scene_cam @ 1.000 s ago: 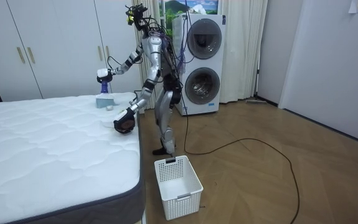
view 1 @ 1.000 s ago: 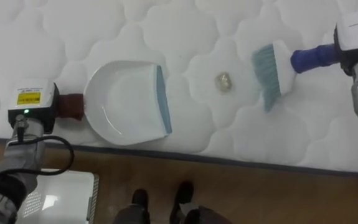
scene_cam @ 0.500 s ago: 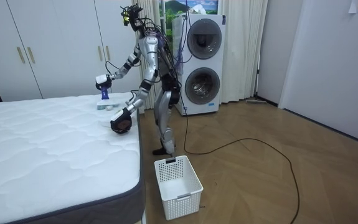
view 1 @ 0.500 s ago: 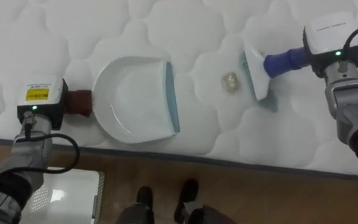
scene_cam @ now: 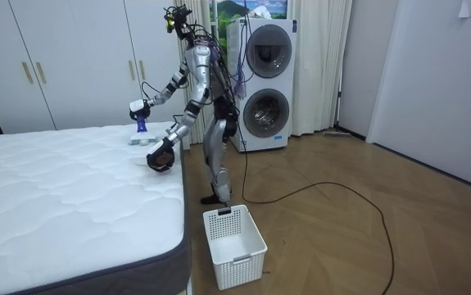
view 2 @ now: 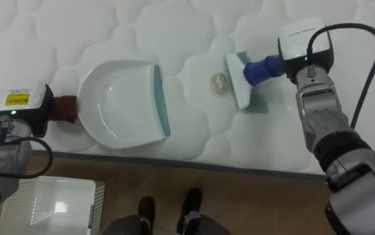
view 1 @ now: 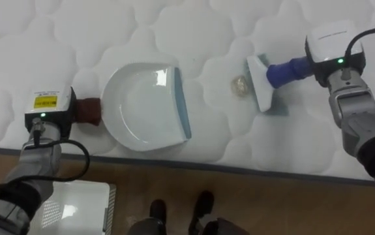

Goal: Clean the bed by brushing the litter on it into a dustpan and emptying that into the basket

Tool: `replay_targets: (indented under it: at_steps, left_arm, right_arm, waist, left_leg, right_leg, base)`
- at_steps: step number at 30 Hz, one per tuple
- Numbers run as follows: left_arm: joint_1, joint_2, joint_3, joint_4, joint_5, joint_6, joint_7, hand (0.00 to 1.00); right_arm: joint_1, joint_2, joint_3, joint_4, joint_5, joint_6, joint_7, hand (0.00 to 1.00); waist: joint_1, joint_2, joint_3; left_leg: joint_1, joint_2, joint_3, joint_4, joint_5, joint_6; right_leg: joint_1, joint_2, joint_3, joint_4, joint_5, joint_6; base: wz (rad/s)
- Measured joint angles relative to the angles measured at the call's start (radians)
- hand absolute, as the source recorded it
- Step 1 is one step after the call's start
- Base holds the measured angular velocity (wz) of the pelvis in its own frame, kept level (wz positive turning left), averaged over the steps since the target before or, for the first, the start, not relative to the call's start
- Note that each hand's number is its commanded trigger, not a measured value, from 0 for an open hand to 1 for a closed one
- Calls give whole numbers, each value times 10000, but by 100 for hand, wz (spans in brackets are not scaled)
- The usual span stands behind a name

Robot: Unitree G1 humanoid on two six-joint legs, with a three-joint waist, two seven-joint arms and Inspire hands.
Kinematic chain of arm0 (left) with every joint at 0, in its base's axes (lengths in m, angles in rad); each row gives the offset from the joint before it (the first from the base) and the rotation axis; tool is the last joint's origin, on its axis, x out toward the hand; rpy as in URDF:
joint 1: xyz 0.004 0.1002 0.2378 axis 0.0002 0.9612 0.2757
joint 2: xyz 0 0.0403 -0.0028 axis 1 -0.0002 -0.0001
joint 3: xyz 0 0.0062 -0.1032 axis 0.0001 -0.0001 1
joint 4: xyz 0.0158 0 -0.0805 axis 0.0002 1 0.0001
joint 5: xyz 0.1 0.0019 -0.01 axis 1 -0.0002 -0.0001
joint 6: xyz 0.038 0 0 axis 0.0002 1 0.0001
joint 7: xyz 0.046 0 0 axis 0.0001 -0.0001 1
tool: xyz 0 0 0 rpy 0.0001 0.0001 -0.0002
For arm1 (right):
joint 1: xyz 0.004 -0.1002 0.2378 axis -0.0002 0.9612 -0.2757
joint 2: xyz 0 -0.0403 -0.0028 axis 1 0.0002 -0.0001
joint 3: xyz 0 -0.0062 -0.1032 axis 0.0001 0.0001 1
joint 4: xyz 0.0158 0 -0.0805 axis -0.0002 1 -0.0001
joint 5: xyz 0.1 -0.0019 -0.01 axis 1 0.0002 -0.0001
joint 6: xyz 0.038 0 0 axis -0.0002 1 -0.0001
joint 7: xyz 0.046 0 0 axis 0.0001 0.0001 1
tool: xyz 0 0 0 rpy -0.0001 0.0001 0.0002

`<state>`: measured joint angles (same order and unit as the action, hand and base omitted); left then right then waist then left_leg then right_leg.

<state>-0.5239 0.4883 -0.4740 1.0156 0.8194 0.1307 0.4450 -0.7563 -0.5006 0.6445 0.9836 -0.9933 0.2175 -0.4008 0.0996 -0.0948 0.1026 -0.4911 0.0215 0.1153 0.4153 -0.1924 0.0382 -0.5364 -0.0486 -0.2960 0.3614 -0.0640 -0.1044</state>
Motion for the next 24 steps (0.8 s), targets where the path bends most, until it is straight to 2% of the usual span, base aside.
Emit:
replay_targets:
  at_steps: [7,11,18,20,24]
  left_arm:
    - [7,-93,-4,-3,7,2,-163,100]
    - [7,-117,-4,-3,6,-60,-169,100]
    - [28,-168,-2,-5,7,-56,-221,100]
    - [30,-233,-3,-4,7,-50,-261,100]
    - [118,-420,-9,-4,152,-48,-309,100]
  right_arm:
    - [223,325,23,-594,419,1,565,100]
    - [293,523,16,-787,617,-180,784,100]
    - [349,623,10,-1512,1030,-432,1459,100]
    - [423,700,31,-1764,1223,-577,1700,100]
    - [717,781,47,-2125,1552,-884,2052,100]
  waist:
    - [66,26,-18]
    - [121,27,-19]
    - [156,31,-31]
    - [163,66,-72]
    - [241,155,-243]
  left_leg:
    - [168,-3,17,-29,7,2]
    - [164,6,14,-7,7,1]
    - [143,8,59,-14,8,1]
    - [143,10,66,-14,10,4]
    - [171,5,128,-33,27,30]
  right_leg:
    - [165,-3,31,-2,0,0]
    - [163,-3,6,1,0,0]
    - [121,-16,-38,0,7,-11]
    - [121,-18,-46,1,7,-11]
    - [119,-36,-43,1,7,-11]
  base:
    - [0]
    - [0]
    - [0]
    - [0]
    - [-2]
